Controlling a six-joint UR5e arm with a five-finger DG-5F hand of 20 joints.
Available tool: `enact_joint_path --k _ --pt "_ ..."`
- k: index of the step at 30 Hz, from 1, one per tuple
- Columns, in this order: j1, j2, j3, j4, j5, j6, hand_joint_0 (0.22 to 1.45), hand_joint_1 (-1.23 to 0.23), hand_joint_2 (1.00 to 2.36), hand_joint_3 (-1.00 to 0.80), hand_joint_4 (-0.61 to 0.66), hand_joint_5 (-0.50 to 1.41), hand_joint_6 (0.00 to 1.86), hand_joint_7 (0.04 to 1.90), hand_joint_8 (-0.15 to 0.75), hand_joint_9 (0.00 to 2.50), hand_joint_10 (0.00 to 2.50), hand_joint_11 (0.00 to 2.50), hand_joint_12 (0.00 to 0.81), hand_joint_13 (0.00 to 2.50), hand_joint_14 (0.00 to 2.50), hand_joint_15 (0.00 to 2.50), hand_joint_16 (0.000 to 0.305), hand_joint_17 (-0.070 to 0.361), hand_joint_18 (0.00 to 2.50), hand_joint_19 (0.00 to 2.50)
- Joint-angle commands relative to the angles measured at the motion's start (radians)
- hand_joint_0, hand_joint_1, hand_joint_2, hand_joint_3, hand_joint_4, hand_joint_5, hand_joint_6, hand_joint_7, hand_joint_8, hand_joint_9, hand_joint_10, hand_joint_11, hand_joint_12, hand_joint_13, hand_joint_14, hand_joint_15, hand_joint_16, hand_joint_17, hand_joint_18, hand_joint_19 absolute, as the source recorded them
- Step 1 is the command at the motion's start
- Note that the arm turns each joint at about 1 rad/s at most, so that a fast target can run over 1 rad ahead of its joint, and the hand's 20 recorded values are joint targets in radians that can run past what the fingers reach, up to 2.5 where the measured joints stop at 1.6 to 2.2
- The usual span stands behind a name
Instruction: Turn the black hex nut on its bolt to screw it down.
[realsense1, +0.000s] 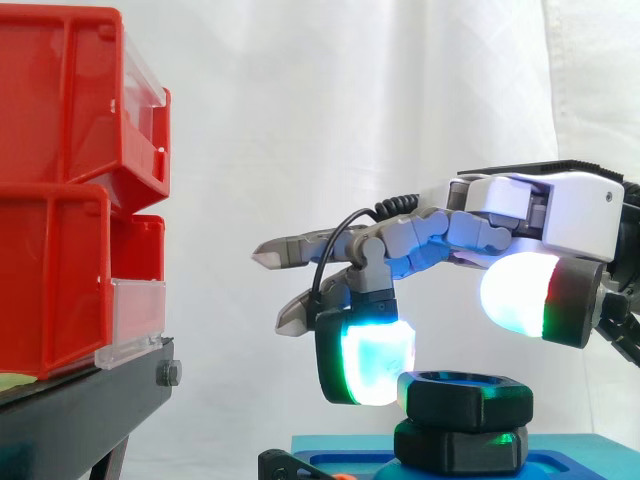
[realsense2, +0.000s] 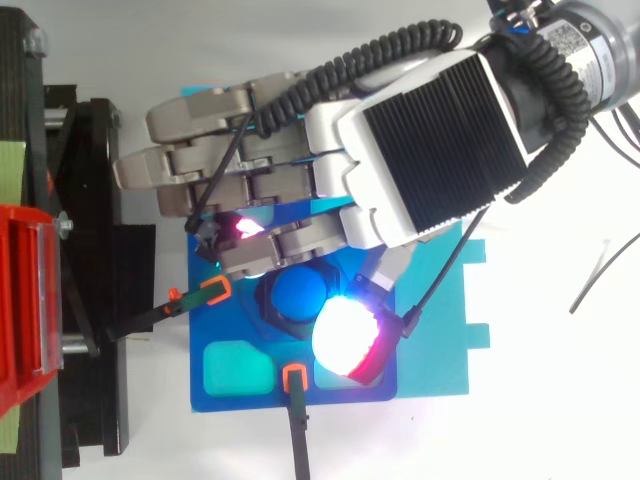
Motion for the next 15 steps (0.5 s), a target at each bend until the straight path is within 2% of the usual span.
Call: enact_joint_path --k 1,10,15 --pt "-0.004 0.000 0.000 0.003 -0.008 0.000 0.51 -0.13 1.00 -0.50 0.23 -0.08 0.60 1.37 0.306 0.61 0.01 0.17 0.343 0.29 0.00 0.01 0.045 0.102 0.14 0.22" --pt "0.010 0.001 0.002 0.016 -0.008 0.000 0.51 -0.13 1.00 -0.50 0.22 -0.08 0.60 1.37 0.306 0.61 0.01 0.18 0.342 0.29 0.00 0.01 0.045 0.101 0.14 0.21" --pt "0.022 0.001 0.026 0.013 -0.008 0.000 0.51 -0.13 1.00 -0.50 0.23 -0.08 0.59 1.38 0.306 0.62 0.01 0.17 0.342 0.29 0.00 0.01 0.045 0.101 0.14 0.21"
